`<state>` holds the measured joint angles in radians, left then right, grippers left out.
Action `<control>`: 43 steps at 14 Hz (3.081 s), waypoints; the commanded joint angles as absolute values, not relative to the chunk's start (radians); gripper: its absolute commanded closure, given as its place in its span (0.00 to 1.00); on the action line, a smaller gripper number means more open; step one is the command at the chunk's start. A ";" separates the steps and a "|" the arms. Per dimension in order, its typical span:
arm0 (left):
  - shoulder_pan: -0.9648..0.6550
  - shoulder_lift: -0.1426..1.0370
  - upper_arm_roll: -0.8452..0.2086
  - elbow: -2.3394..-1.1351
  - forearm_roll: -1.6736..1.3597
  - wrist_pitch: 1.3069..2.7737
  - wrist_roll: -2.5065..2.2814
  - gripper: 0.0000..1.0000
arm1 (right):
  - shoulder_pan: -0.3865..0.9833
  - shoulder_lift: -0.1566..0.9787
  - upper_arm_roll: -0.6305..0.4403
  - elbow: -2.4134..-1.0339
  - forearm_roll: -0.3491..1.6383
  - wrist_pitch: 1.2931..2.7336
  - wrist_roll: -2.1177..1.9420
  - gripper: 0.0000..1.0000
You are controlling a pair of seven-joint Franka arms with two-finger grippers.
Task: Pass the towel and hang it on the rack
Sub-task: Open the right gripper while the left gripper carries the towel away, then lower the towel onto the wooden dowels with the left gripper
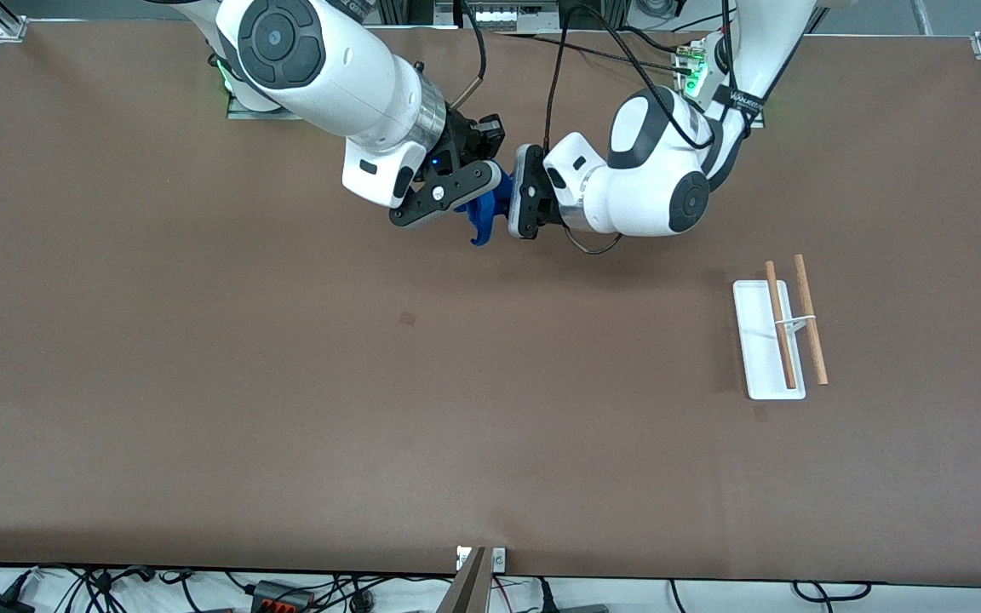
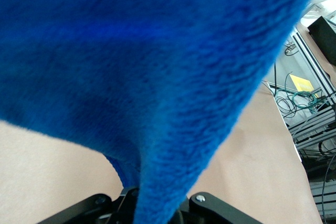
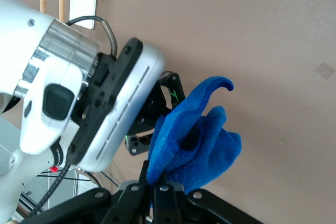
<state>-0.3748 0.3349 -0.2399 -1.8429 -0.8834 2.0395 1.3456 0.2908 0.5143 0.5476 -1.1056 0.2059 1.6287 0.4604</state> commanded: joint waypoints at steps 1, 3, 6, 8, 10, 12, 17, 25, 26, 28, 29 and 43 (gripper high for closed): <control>-0.338 0.314 -0.244 -1.861 -0.905 2.040 1.359 0.99 | 0.284 0.499 0.555 -1.114 0.195 1.623 0.472 1.00; -0.325 0.310 -0.244 -1.861 -0.900 2.031 1.359 0.99 | 0.285 0.499 0.555 -1.115 0.198 1.621 0.476 0.68; -0.316 0.304 -0.235 -1.850 -0.897 1.997 1.359 0.99 | 0.284 0.497 0.551 -1.114 0.186 1.586 0.497 0.00; -0.282 0.290 -0.233 -1.844 -0.894 1.948 1.359 0.99 | 0.282 0.499 0.545 -1.114 0.173 1.575 0.495 0.00; -0.229 0.276 -0.235 -1.816 -0.832 1.870 1.355 0.99 | 0.278 0.499 0.543 -1.115 0.100 1.572 0.492 0.00; -0.184 0.270 -0.233 -1.789 -0.787 1.778 1.353 0.99 | 0.256 0.508 0.541 -1.124 0.081 1.574 0.498 0.00; -0.092 0.233 -0.235 -1.743 -0.542 1.626 1.220 0.99 | 0.253 0.534 0.546 -1.138 0.097 1.611 0.506 0.00; 0.046 0.199 -0.233 -1.726 -0.177 1.586 0.947 0.99 | 0.183 0.538 0.472 -1.193 -0.064 1.632 0.491 0.00; 0.046 0.199 -0.235 -1.727 -0.113 1.571 0.899 0.99 | 0.152 0.541 0.472 -1.196 -0.105 1.634 0.491 0.00; 0.044 0.207 -0.239 -1.727 -0.022 1.555 0.855 0.99 | 0.079 0.541 0.472 -1.206 -0.159 1.647 0.488 0.00; 0.044 0.216 -0.236 -1.729 0.000 1.555 0.853 0.99 | 0.042 0.543 0.472 -1.204 -0.190 1.649 0.480 0.00; 0.034 0.320 -0.250 -1.740 0.350 1.755 0.774 1.00 | -0.083 0.413 0.234 -1.271 -0.117 1.654 0.312 0.00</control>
